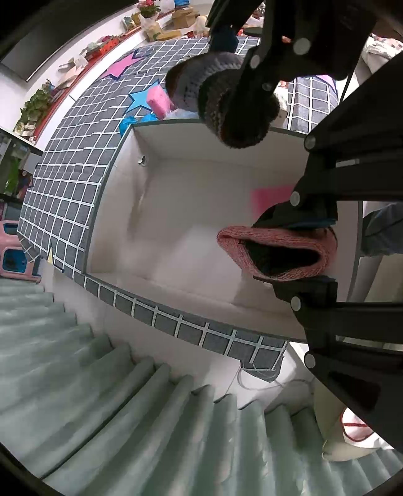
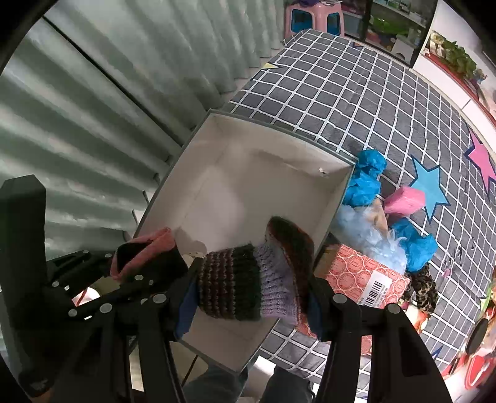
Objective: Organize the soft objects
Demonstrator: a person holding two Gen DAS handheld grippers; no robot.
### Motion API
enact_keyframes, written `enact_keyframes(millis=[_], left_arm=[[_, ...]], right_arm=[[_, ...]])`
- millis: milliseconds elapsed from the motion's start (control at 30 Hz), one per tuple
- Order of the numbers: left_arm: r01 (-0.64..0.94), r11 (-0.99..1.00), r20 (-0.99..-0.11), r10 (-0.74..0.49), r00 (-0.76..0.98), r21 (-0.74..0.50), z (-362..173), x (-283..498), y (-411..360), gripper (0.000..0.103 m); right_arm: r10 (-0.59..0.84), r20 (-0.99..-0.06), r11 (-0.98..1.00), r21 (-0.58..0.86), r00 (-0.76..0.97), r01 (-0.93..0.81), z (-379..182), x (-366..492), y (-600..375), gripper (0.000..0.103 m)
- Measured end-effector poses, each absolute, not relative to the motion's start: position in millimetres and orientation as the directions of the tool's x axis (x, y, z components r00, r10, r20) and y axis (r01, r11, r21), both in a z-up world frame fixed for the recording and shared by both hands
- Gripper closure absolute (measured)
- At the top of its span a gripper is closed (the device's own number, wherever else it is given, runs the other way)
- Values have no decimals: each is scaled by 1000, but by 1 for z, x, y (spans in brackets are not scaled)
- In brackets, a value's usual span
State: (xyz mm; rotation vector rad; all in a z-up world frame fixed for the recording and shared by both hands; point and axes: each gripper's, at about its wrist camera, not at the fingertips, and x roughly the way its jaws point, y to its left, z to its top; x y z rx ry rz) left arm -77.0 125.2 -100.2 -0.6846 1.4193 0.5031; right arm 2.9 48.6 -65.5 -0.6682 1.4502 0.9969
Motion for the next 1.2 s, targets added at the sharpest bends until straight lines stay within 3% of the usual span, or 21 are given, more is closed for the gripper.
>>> enact_keyframes(millis=[633, 733, 800, 867, 900, 933, 1000, 1133, 1200], left_arm=[[-703, 693, -987, -140, 83, -157, -116, -78, 126, 77], [-703, 690, -984, -149, 94, -172, -115, -77, 125, 62], [-705, 687, -984, -144, 103, -174, -114, -77, 125, 39], [-705, 686, -984, -137, 113, -177, -111, -76, 125, 25], [-707, 685, -984, -136, 114, -177, -112, -76, 125, 22], [-708, 684, -984, -136, 112, -176, -112, -76, 125, 22], [-713, 678, -983, -144, 110, -179, -114, -76, 126, 21], [-731, 661, -984, -146, 100, -172, -115, -77, 127, 4], [-736, 654, -984, -146, 107, -177, -114, -78, 128, 0]], right_arm=[[128, -970, 453, 242, -206, -858, -84, 4, 54, 44], [133, -968, 452, 250, -212, -856, -84, 5, 54, 42], [139, -967, 451, 253, -213, -856, -83, 6, 54, 37], [152, -965, 449, 258, -212, -856, -81, 7, 54, 37], [159, -965, 448, 259, -209, -856, -79, 7, 54, 36], [165, -965, 450, 258, -205, -855, -77, 8, 54, 26], [172, -965, 454, 254, -196, -854, -75, 9, 53, 17], [179, -969, 460, 237, -172, -856, -70, 13, 51, 17], [184, -971, 466, 221, -150, -857, -66, 16, 48, 16]])
